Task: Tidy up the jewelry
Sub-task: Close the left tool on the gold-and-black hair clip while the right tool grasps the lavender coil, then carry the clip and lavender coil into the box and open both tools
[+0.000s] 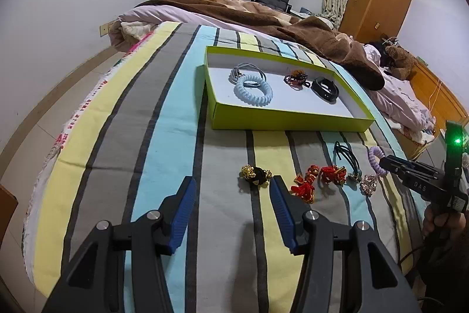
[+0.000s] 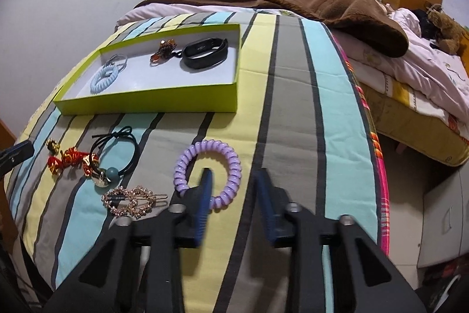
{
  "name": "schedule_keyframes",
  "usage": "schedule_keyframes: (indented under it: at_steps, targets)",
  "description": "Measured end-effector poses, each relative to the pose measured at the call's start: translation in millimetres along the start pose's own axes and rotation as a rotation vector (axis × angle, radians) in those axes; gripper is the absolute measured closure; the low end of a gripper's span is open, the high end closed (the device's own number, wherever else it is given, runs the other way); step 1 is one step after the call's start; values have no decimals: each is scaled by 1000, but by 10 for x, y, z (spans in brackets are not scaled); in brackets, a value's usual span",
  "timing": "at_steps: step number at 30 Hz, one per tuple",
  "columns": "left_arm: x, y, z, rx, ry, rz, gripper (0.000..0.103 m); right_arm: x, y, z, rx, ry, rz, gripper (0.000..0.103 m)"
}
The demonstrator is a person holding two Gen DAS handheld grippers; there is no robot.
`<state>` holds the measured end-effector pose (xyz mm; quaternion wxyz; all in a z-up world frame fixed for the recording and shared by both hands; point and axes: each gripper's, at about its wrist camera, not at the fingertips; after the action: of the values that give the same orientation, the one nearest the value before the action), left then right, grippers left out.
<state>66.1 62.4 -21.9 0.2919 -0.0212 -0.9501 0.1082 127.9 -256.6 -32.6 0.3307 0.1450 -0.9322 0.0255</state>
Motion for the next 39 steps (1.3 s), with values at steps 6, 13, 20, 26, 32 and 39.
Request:
schedule_keyframes:
  at_steps: [6, 13, 20, 26, 32, 39]
  targets:
    - [-96, -61, 1, -29, 27, 12, 49, -16, 37, 5, 25, 5, 11, 93]
    - [-197, -154, -8, -80, 44, 8, 49, 46, -28, -19, -6, -30, 28, 94]
    - [-335, -251, 17, -140, 59, -32, 49, 142, -72, -31, -39, -57, 24, 94]
    - [-352, -279, 23, -161, 52, -43, 50, 148, -76, -24, -52, -62, 18, 94]
    - [-361, -298, 21, -192, 50, -54, 65, 160, -66, -26, -57, -70, 14, 94]
    - [-343, -280, 20, -193, 43, -54, 76, 166, -62, -30, -63, -74, 9, 94]
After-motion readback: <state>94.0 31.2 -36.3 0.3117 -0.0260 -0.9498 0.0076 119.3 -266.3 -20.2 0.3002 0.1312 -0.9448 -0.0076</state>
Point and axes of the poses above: each gripper's, at about its wrist camera, not at the fingertips, and x roughly against the way its jaws point, y to its left, z to its underside, and after that the axes turned 14 degrees about -y, right-handed
